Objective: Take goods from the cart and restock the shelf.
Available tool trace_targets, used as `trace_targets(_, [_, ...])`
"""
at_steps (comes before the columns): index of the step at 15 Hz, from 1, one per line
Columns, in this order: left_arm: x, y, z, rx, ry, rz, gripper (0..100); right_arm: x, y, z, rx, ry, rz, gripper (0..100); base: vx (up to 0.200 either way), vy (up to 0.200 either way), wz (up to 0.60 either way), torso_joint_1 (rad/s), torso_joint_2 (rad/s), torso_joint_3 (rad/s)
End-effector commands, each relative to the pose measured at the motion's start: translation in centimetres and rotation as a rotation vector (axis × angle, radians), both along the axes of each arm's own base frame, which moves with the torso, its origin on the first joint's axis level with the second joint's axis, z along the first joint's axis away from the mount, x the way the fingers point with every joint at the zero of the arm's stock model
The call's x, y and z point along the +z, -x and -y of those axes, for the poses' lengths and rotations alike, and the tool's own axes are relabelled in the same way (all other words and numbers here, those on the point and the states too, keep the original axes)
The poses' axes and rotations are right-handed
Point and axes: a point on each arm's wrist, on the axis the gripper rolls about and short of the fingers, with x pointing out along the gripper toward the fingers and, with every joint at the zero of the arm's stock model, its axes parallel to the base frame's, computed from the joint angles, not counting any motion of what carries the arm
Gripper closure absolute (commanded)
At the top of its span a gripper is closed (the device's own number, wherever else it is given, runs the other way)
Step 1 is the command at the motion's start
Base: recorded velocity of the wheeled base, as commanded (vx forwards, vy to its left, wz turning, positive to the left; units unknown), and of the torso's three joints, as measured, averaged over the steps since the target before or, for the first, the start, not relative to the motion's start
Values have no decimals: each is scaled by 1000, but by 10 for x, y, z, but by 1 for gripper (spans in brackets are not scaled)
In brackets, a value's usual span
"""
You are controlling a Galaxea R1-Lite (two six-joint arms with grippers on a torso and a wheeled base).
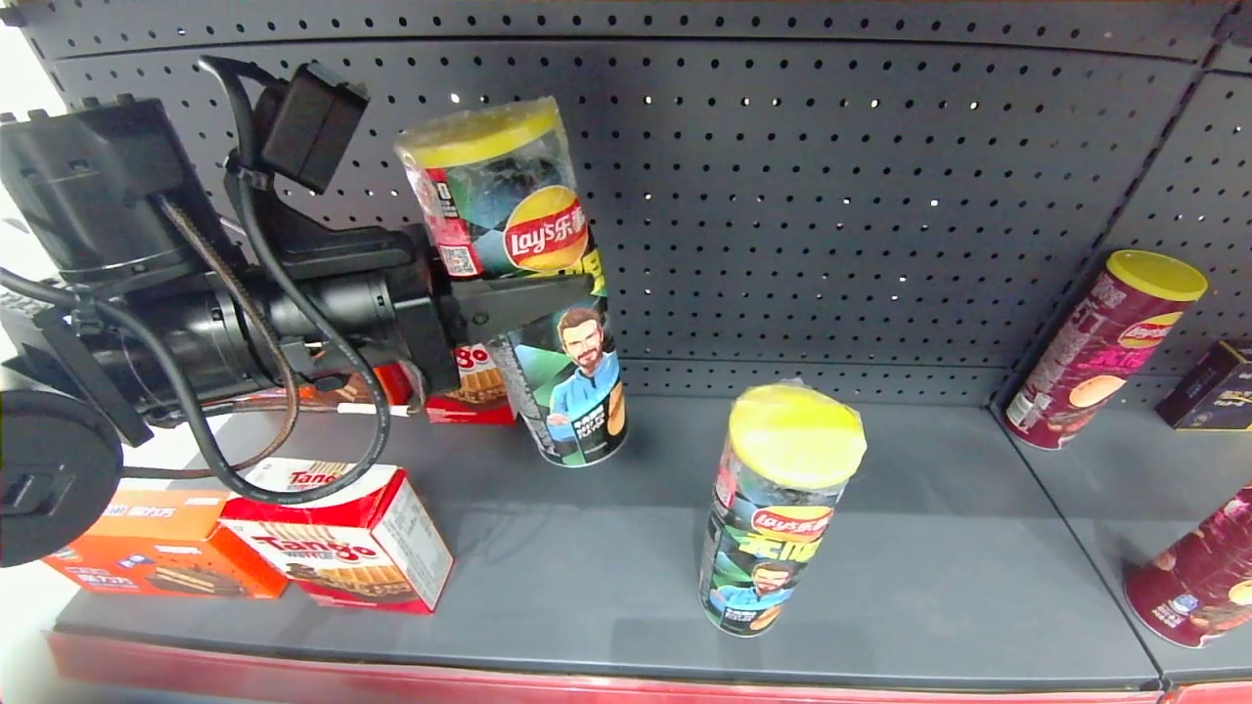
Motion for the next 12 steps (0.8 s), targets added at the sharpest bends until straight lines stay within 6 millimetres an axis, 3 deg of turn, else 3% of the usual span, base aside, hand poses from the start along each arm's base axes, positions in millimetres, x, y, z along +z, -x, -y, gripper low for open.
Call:
trace_targets(1, [0,-2,7,-6,-6,-38,100,0,0,0,0,0,-2,0,0,0,0,0,0,0])
trace_targets(8, [-42,-31,42,-37,-156,-35,100,0,0,0,0,0,-2,0,0,0,0,0,0,0])
trace_targets(10, [-45,-49,50,-39,-158,-35,100,0,0,0,0,0,-2,0,0,0,0,0,0,0])
trace_targets(11, [-45,-49,50,-39,-158,-35,100,0,0,0,0,0,-2,0,0,0,0,0,0,0])
trace_targets(12, [-49,-74,60,-36,-151,-22,100,0,0,0,0,0,-1,0,0,0,0,0,0,0])
